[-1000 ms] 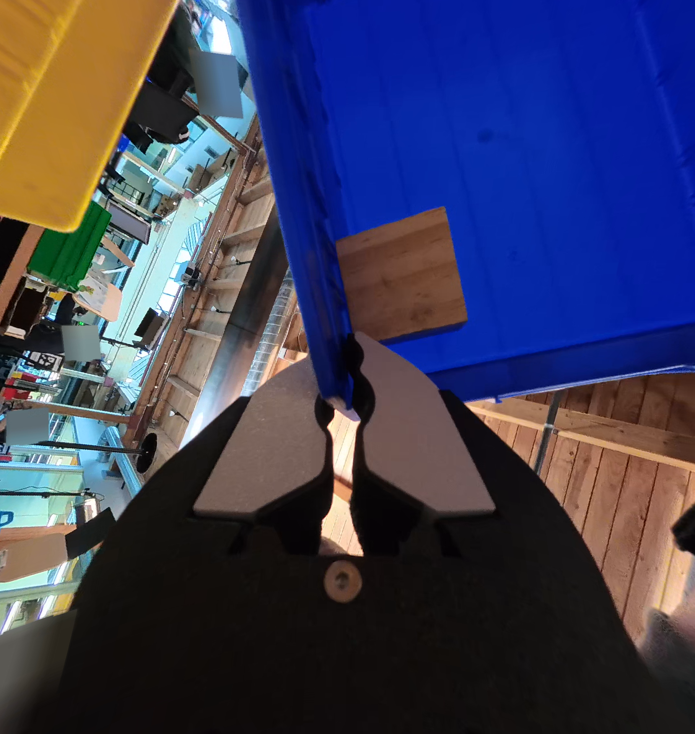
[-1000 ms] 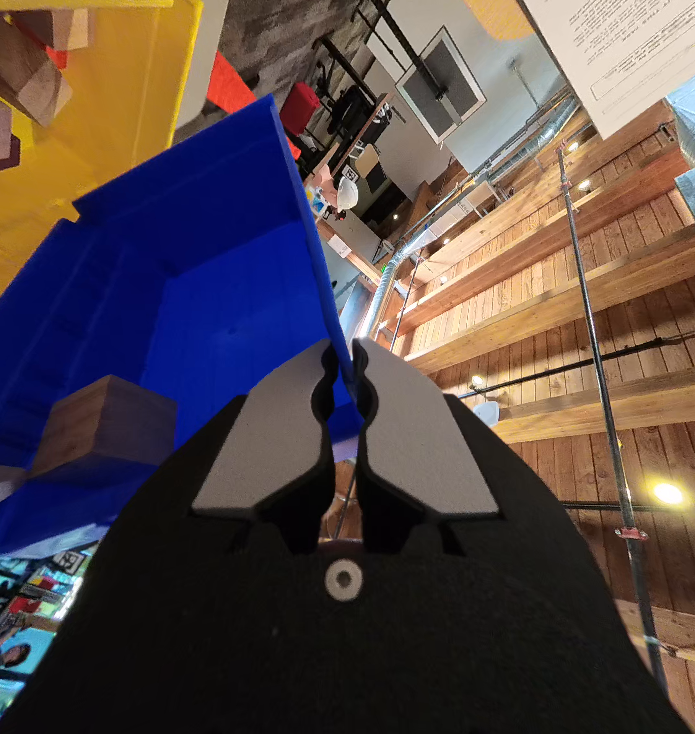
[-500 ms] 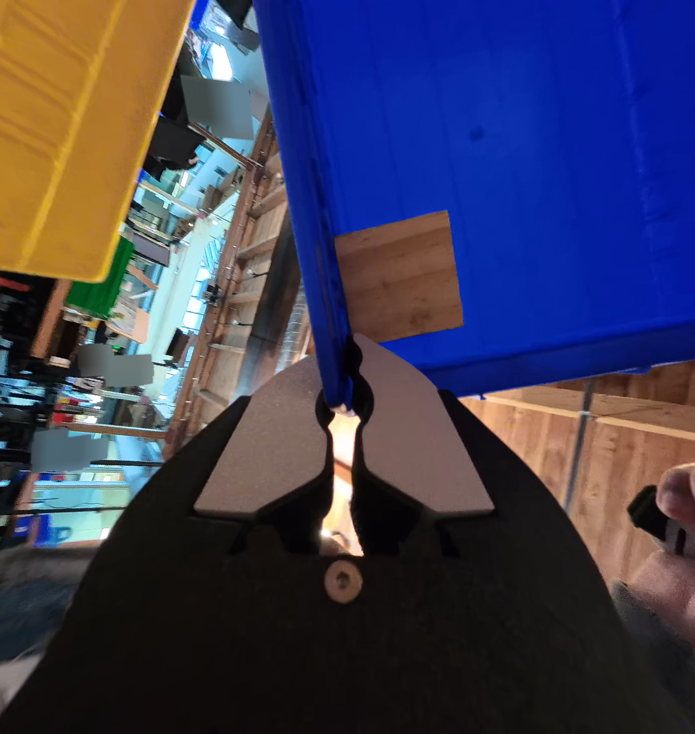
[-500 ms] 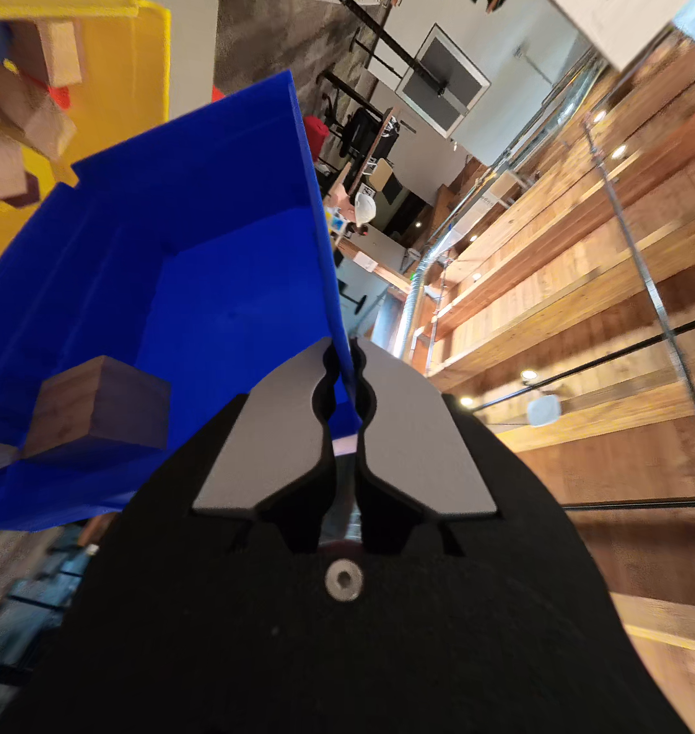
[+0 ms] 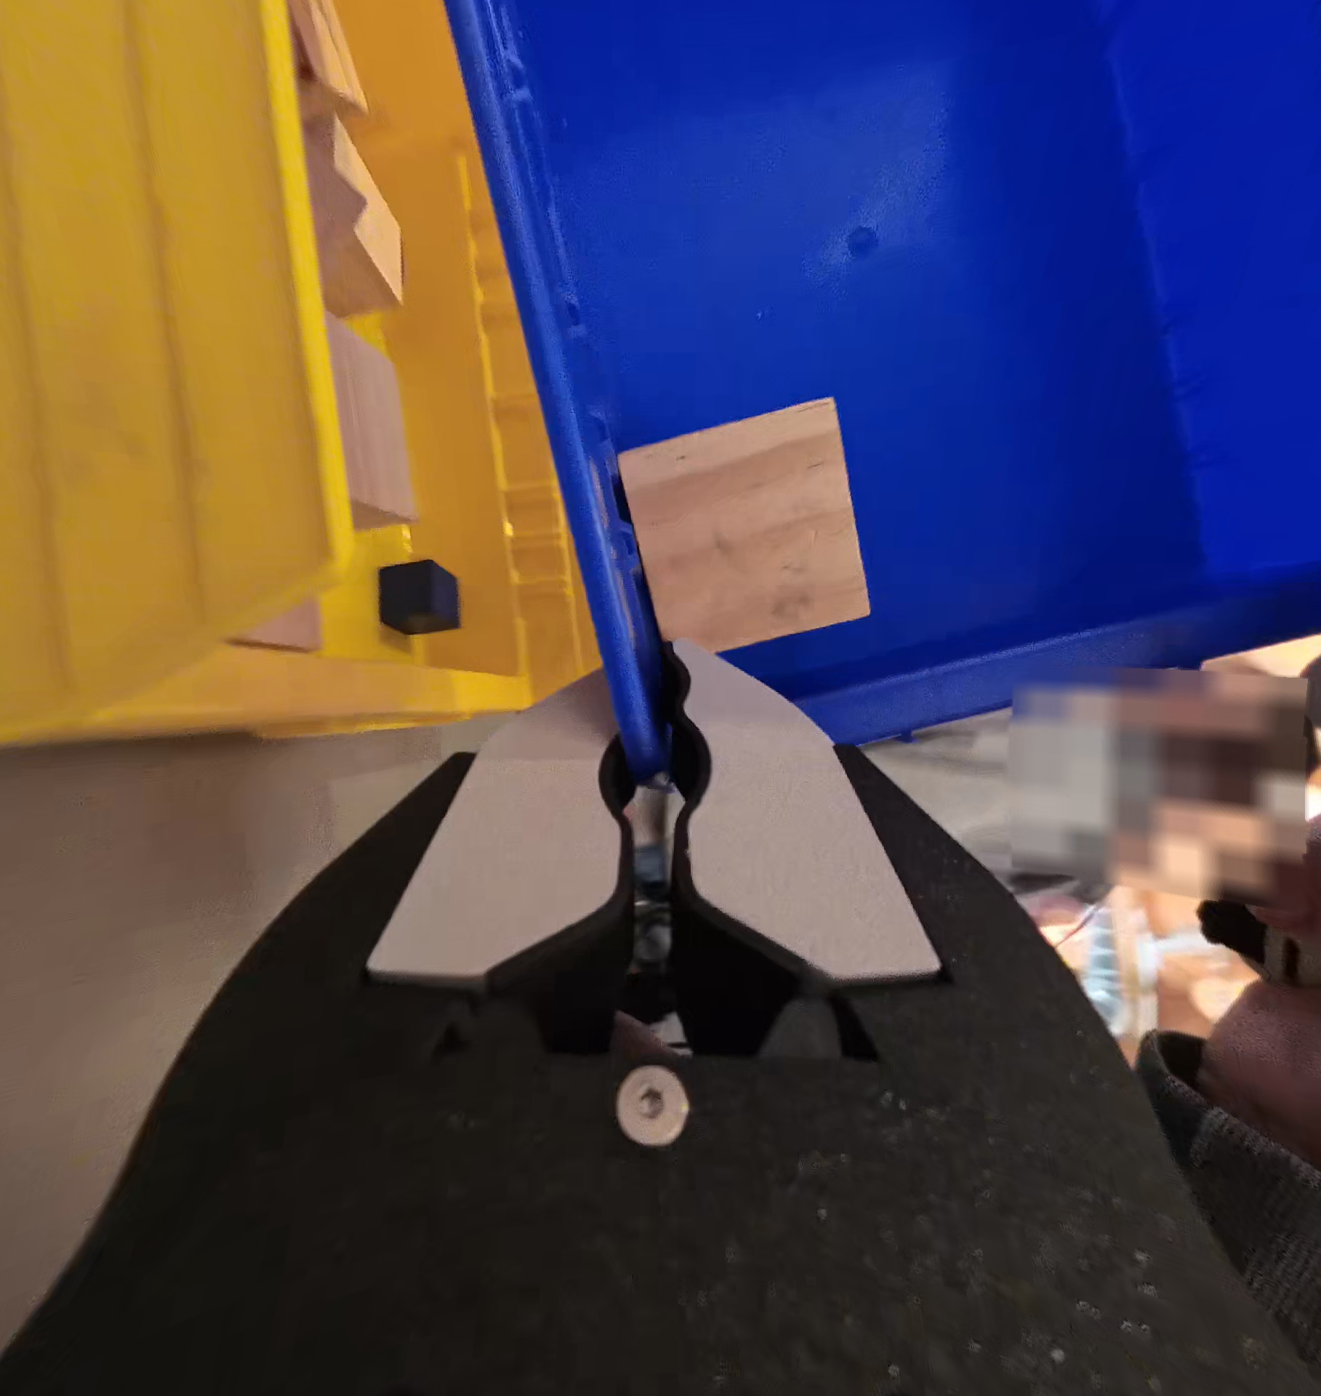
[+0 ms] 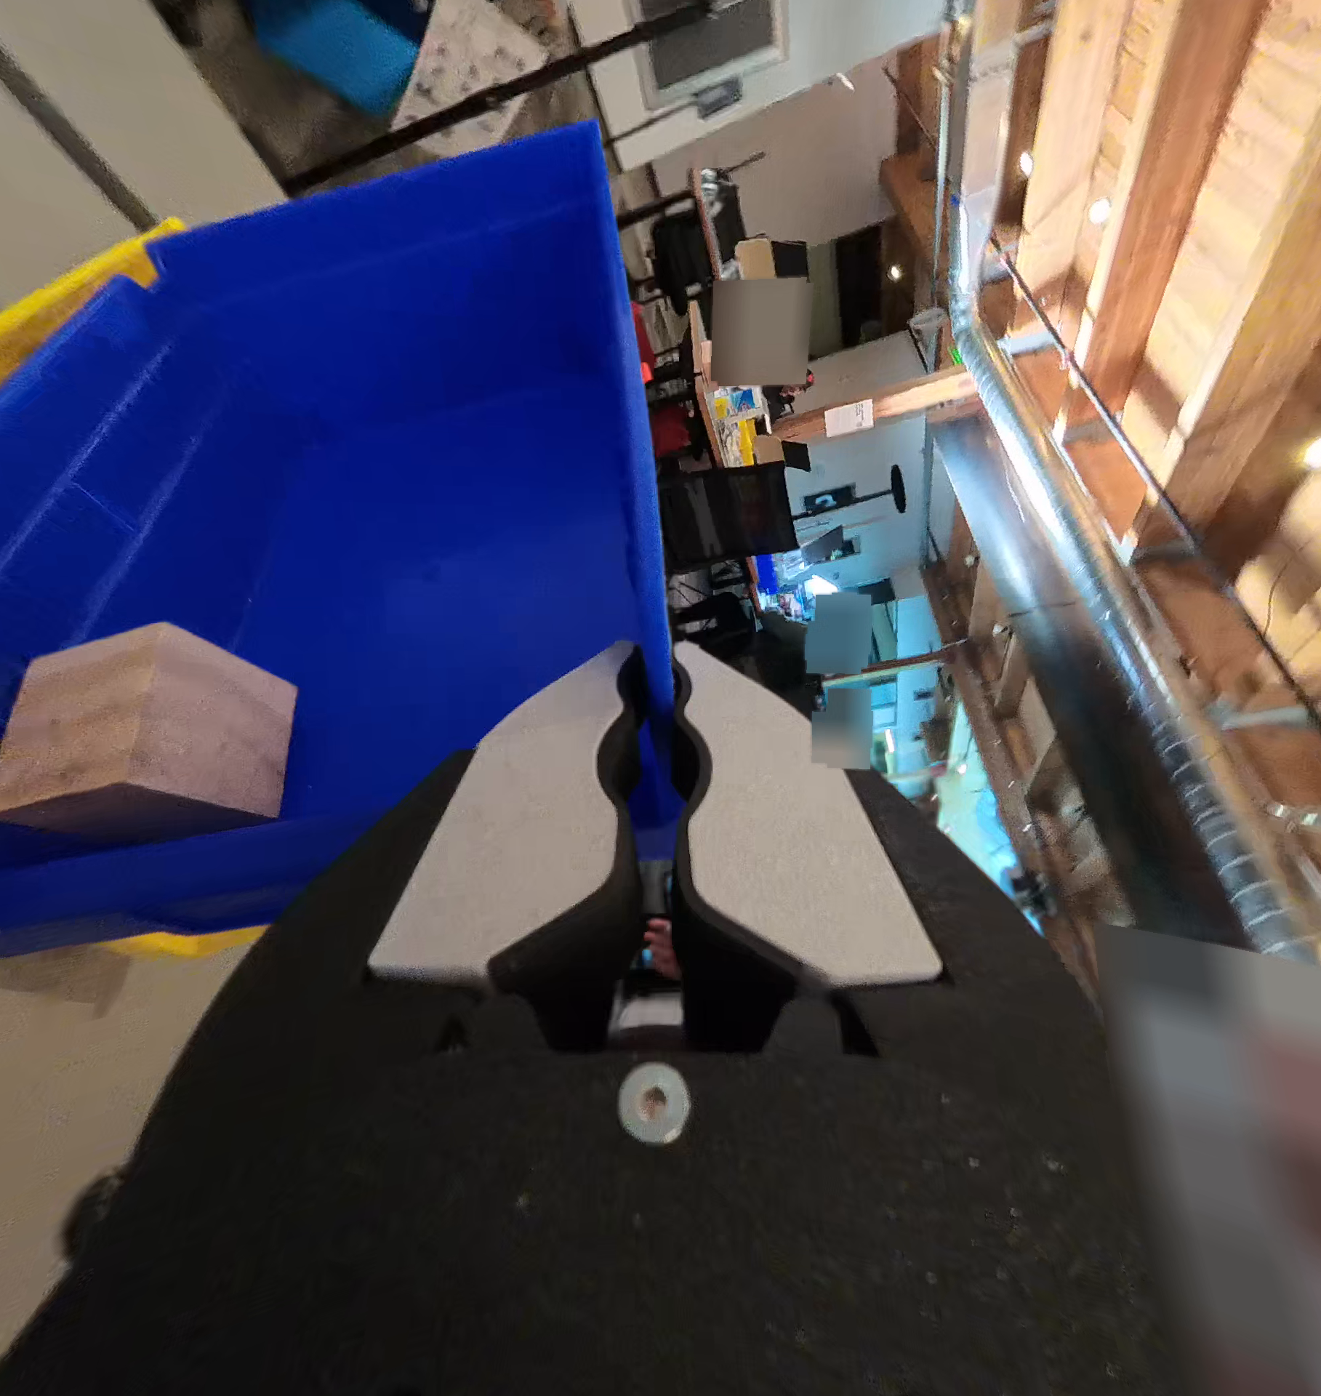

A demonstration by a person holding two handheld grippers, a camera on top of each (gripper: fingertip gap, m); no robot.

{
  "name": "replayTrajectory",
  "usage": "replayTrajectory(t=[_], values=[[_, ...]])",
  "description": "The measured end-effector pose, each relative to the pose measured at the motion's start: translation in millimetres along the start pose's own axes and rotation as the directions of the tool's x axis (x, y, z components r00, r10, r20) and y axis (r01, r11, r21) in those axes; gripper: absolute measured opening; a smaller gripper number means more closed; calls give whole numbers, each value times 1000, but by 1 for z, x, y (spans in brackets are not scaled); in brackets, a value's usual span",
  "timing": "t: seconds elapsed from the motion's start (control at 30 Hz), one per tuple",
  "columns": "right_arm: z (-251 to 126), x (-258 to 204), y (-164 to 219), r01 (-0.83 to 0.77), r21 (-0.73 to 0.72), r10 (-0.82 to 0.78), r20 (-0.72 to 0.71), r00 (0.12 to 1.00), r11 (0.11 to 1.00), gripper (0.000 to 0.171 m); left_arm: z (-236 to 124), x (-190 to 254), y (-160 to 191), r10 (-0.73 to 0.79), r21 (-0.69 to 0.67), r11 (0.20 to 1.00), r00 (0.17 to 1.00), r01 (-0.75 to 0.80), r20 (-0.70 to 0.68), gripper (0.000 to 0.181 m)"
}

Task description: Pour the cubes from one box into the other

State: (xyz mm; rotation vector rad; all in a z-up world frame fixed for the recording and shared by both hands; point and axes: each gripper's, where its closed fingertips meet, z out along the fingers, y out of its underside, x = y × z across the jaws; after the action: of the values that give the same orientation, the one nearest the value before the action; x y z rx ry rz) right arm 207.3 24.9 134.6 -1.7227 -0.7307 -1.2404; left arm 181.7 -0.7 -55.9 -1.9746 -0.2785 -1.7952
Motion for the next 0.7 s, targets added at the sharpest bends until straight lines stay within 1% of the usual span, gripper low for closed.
replayTrajectory(t=[0.07,0.17,0.2,0.27,0.37,0.47,0.57,0.63,0.7], values=[[-7,-3,16,-138,24,138,-19,990,990,3,-9,-6,-7,122,-1,992,991,-122,58,3],[-12,-14,41,-328,60,329,-21,944,943,2,-25,-12,-20,274,-16,961,952,-275,137,4],[-15,-17,47,-390,68,392,-16,920,918,2,-30,-12,-25,307,-15,951,941,-308,144,5],[-21,-20,52,-456,118,461,-23,887,882,2,-38,-9,-30,361,-19,932,924,-362,128,7],[-34,-19,49,-475,191,492,-52,869,859,3,-47,-2,-37,430,-8,902,897,-431,103,8],[-39,-15,49,-492,207,512,-54,858,846,3,-57,9,-47,412,-3,911,911,-412,34,11],[-36,-14,52,-498,198,516,-51,855,845,3,-68,11,-72,394,13,919,918,-395,54,12],[-34,-16,52,-481,197,500,-62,864,854,3,-64,5,-89,406,-38,914,909,-405,93,9],[-29,-20,52,-489,184,505,-53,861,853,3,-50,2,-99,424,-147,900,902,-410,84,13]])
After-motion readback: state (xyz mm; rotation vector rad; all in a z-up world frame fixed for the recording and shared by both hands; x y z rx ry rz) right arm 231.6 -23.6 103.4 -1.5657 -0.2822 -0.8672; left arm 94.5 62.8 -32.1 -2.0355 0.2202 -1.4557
